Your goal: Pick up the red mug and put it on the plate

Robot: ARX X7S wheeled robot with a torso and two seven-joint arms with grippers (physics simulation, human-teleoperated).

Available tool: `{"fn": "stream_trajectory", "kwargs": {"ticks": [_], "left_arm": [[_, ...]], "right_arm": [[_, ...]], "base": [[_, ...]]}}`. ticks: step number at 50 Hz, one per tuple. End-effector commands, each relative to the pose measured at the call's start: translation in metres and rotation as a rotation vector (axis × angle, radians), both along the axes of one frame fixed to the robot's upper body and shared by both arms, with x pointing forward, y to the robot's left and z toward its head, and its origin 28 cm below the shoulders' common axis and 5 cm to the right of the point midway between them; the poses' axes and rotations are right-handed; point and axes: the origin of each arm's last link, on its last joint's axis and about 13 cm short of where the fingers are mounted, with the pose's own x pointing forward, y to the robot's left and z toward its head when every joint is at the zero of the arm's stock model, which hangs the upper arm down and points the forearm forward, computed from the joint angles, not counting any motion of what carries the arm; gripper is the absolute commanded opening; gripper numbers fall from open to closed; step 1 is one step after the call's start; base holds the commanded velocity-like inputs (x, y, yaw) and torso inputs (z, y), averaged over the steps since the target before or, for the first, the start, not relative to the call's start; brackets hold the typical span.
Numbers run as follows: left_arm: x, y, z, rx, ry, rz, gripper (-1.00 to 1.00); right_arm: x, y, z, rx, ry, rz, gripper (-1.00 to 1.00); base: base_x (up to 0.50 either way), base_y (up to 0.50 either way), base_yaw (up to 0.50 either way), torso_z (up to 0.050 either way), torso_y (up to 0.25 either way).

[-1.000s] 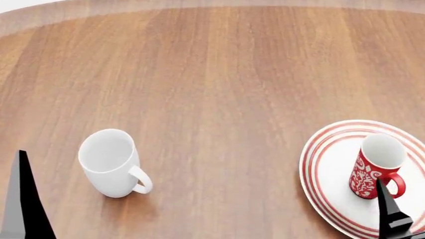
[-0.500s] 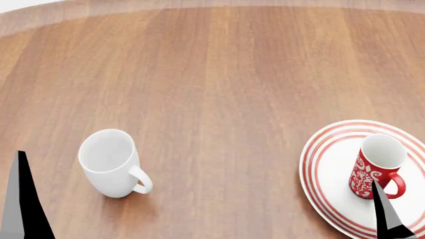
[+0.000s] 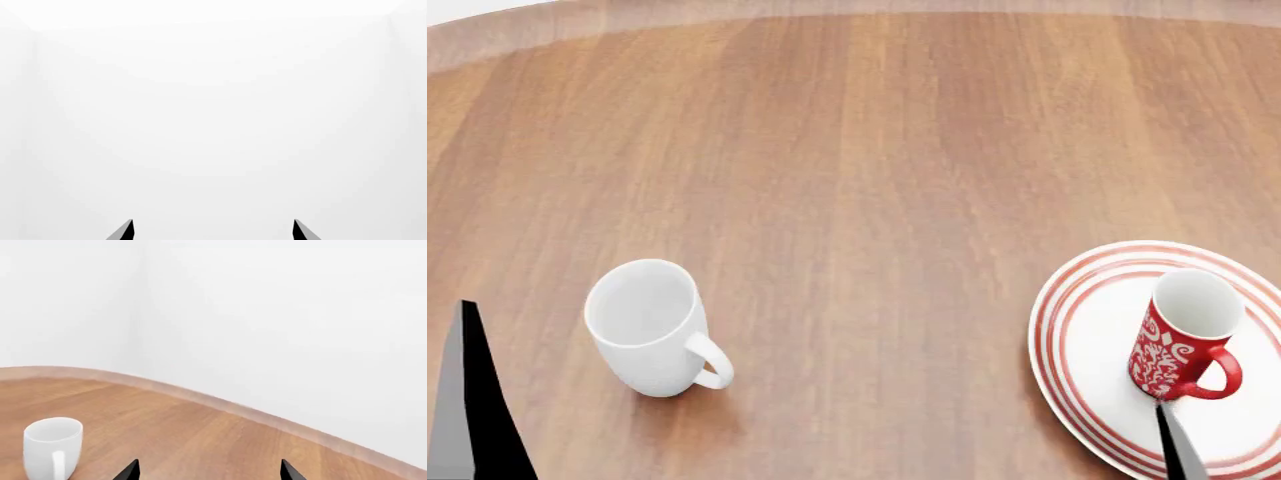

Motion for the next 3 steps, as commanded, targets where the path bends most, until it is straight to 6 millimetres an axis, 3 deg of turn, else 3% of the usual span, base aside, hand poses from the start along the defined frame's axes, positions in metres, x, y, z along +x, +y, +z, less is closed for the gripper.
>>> {"fn": "stream_trajectory", "kwargs": {"ticks": [1,3], "left_arm": [[0.0003,-0.0002,0.0011,0.000,-0.003,0.000,1.00],[-0.0002,-0.0001,0.0013,-0.001,-0.004,-0.001,1.00]], "right_arm": [[-0.0107,0.0037,0.0046,-0.017,-0.031,0.019,1.00],[-0.0127,0.0046,0.0055,-0.023,-0.038,0.022,1.00]], "base": [[0.00,0.00,0.00,0.000,0.000],[0.00,0.00,0.00,0.000,0.000]]}}
